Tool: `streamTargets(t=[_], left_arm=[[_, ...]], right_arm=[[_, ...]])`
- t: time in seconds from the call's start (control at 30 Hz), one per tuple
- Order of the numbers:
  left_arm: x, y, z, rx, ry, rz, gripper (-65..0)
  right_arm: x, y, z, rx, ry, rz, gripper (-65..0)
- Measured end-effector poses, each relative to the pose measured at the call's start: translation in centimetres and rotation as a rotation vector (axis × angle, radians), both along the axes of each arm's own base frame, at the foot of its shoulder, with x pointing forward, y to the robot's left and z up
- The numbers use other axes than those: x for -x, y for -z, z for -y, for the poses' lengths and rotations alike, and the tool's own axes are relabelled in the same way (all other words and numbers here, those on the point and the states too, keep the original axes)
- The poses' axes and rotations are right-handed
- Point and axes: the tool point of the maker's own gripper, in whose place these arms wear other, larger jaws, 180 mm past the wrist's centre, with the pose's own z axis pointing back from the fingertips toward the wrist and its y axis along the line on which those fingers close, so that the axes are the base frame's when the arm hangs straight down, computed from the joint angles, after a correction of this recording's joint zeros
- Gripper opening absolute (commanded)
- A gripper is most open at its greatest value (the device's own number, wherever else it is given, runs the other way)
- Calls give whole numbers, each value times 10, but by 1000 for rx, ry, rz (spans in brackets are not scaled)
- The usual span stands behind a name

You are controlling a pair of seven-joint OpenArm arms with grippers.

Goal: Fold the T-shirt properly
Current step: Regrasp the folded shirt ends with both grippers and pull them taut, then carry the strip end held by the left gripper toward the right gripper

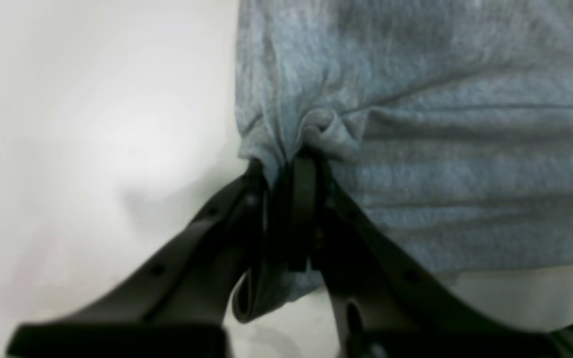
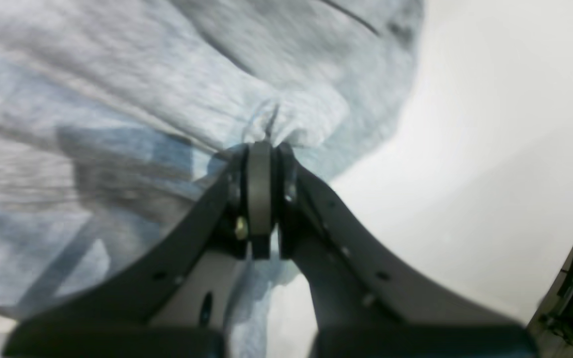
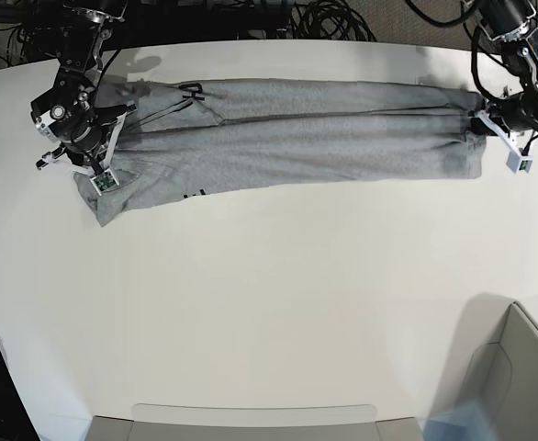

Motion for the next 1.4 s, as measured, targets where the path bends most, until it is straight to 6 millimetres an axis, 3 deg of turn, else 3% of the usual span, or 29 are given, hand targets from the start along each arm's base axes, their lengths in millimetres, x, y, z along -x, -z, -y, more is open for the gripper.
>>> streamTargets(t=[0.23, 0.4, 0.53, 0.67, 0.9, 1.23, 1.4], left_arm=[[-30, -33, 26, -49, 48, 156, -650], [-16, -53, 58, -104, 117, 190, -650], [-25, -71, 96, -109, 243, 261, -650], [-22, -54, 139, -17, 293, 218, -650], [-26, -46, 215, 153, 295, 191, -650], [-32, -60, 313, 362, 314, 180, -650], [-25, -64, 344, 415, 332, 144, -650]], right_arm=[[3, 3, -2, 1, 8, -16, -650], [3, 3, 0, 13, 12, -18, -650], [6, 7, 1, 11, 14, -32, -650], [6, 7, 1, 10, 15, -33, -650], [6, 7, 1, 10, 15, -34, -650], [6, 19, 2, -6, 17, -63, -650], [6, 19, 2, -7, 17, -63, -650]])
